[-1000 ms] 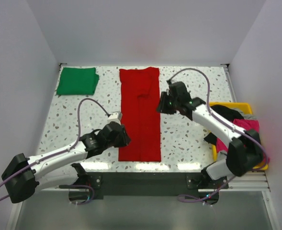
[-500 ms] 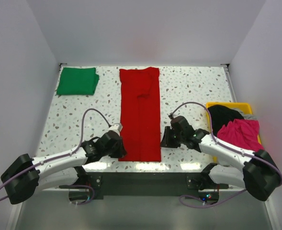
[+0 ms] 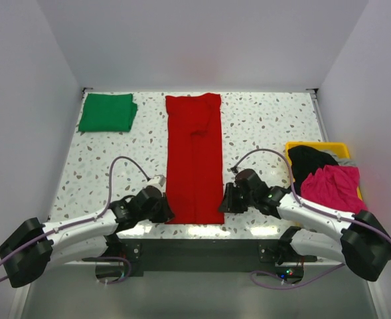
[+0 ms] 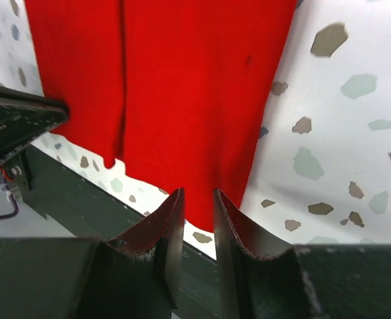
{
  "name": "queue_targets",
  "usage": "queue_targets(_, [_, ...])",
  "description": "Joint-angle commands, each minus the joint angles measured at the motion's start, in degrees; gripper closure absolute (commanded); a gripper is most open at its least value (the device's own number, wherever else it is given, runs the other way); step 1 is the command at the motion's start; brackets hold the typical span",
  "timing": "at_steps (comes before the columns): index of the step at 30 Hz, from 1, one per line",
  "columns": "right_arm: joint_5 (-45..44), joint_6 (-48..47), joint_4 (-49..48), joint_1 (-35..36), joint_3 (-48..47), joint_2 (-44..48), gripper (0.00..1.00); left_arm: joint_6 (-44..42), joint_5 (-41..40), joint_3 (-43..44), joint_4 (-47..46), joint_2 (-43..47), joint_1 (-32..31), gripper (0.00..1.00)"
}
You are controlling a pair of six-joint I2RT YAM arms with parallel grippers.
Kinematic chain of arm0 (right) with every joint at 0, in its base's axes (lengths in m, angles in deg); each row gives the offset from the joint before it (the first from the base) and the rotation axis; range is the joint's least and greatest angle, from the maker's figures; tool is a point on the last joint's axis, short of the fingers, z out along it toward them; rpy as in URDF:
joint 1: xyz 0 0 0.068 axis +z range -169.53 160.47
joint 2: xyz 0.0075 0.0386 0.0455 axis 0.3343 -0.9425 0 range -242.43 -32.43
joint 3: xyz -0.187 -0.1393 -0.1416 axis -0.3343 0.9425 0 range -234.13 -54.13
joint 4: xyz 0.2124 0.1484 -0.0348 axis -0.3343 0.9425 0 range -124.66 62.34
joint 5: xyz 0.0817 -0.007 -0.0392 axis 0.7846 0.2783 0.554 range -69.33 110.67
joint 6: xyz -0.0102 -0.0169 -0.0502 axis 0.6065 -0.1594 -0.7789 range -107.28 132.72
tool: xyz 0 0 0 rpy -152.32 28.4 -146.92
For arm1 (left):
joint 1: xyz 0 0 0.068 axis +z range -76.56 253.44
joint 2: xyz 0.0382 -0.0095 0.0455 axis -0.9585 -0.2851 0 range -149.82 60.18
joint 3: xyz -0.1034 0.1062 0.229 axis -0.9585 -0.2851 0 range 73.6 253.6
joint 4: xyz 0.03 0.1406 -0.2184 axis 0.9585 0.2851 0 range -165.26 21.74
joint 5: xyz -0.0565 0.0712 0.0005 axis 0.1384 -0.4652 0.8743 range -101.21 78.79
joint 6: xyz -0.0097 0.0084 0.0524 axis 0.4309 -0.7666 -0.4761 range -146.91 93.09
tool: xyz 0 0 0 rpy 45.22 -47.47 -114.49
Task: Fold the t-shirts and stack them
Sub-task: Fold the tshirt
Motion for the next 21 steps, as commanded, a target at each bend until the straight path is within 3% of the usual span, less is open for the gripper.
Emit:
queue_targets(1, [0.66, 1.99, -3.93, 1.95, 1.03, -1.04, 0.73, 1.15, 0.64, -1.86, 0.63, 0.35, 0.03, 0.85])
queue_targets(21, [-1.71, -0.29, 2.21, 4.07, 3.32, -4.65, 0.76, 0.89, 0.46, 0.16, 2.29, 0.62, 0.11, 0.85])
